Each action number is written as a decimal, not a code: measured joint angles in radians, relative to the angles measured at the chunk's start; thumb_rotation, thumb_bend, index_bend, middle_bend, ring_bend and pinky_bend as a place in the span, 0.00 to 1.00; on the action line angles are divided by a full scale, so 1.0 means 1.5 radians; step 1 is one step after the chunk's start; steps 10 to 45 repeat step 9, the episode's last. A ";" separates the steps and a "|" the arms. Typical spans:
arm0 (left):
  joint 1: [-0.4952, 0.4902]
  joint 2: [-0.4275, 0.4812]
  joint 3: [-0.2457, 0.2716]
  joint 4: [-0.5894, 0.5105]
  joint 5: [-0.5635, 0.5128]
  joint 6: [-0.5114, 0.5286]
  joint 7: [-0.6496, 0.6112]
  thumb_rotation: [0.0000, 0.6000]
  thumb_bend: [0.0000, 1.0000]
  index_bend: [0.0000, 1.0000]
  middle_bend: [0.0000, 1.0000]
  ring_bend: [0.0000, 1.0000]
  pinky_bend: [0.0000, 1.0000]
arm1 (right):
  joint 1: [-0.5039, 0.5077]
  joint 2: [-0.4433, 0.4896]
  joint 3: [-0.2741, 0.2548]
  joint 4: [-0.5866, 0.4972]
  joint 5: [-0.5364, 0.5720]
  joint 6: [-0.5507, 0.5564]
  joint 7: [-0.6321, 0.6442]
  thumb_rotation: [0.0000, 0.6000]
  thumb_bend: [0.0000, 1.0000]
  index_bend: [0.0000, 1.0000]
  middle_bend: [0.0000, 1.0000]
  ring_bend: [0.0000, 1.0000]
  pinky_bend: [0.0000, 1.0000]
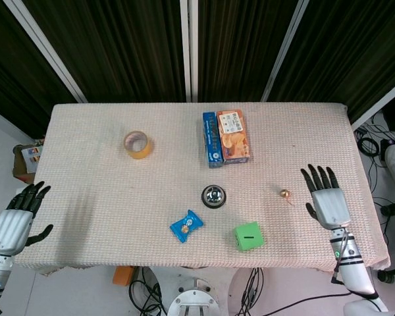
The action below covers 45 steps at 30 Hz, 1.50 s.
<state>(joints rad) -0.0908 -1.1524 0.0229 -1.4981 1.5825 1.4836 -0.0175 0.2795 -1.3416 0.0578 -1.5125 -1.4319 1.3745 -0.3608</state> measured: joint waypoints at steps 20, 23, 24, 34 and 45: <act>0.002 -0.001 -0.003 0.003 0.005 0.012 -0.002 1.00 0.25 0.08 0.04 0.02 0.18 | -0.145 0.072 -0.034 0.103 -0.028 0.162 0.182 1.00 0.18 0.00 0.00 0.00 0.00; 0.002 -0.001 -0.003 0.003 0.005 0.012 -0.002 1.00 0.25 0.08 0.04 0.02 0.18 | -0.145 0.072 -0.034 0.103 -0.028 0.162 0.182 1.00 0.18 0.00 0.00 0.00 0.00; 0.002 -0.001 -0.003 0.003 0.005 0.012 -0.002 1.00 0.25 0.08 0.04 0.02 0.18 | -0.145 0.072 -0.034 0.103 -0.028 0.162 0.182 1.00 0.18 0.00 0.00 0.00 0.00; 0.002 -0.001 -0.003 0.003 0.005 0.012 -0.002 1.00 0.25 0.08 0.04 0.02 0.18 | -0.145 0.072 -0.034 0.103 -0.028 0.162 0.182 1.00 0.18 0.00 0.00 0.00 0.00; 0.002 -0.001 -0.003 0.003 0.005 0.012 -0.002 1.00 0.25 0.08 0.04 0.02 0.18 | -0.145 0.072 -0.034 0.103 -0.028 0.162 0.182 1.00 0.18 0.00 0.00 0.00 0.00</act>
